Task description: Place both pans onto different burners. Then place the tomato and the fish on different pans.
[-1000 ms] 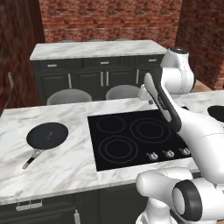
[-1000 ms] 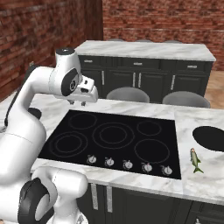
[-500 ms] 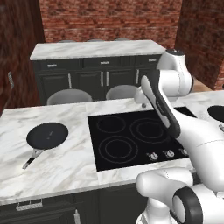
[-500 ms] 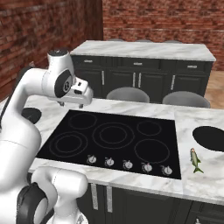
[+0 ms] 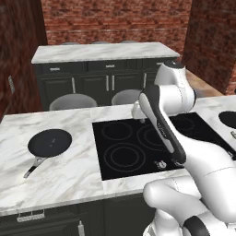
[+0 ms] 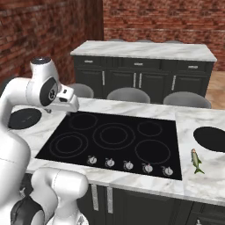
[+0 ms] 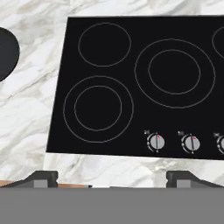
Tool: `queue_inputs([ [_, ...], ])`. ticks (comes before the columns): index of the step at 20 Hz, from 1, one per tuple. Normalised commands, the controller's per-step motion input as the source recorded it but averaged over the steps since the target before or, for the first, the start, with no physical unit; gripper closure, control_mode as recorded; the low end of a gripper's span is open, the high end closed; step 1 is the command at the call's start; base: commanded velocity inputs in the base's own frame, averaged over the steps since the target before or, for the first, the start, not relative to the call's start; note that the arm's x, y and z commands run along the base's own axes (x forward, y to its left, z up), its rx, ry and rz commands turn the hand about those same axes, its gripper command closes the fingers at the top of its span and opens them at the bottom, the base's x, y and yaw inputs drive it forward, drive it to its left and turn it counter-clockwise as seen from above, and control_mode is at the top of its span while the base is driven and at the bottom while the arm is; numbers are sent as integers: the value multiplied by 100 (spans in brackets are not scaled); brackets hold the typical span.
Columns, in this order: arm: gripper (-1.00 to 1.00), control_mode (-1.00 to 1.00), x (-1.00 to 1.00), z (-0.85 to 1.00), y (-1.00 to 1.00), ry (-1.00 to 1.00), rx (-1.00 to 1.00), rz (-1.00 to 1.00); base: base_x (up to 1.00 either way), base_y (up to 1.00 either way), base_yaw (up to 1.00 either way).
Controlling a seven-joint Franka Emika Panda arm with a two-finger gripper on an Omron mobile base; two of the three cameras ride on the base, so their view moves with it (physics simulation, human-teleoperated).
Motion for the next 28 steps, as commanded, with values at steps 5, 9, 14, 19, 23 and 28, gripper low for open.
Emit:
queue_inputs([
  [5, -100, -100, -12, -19, 60, 0, 0, 0, 0, 0, 0],
  [9, -100, -100, -8, -19, 73, 0, 0, 0, 0, 0, 0],
  [14, -100, -100, -1, -16, 75, 0, 1, 0, 0, 0, 0],
  [19, -100, -100, 0, -22, 74, 0, 4, 0, 0, 0, 0],
  [23, -100, -100, 0, -29, 67, 0, 6, 0, 0, 0, 0],
  [28, -100, -100, 0, -30, 61, 0, 4, -1, 0, 0, 0],
])
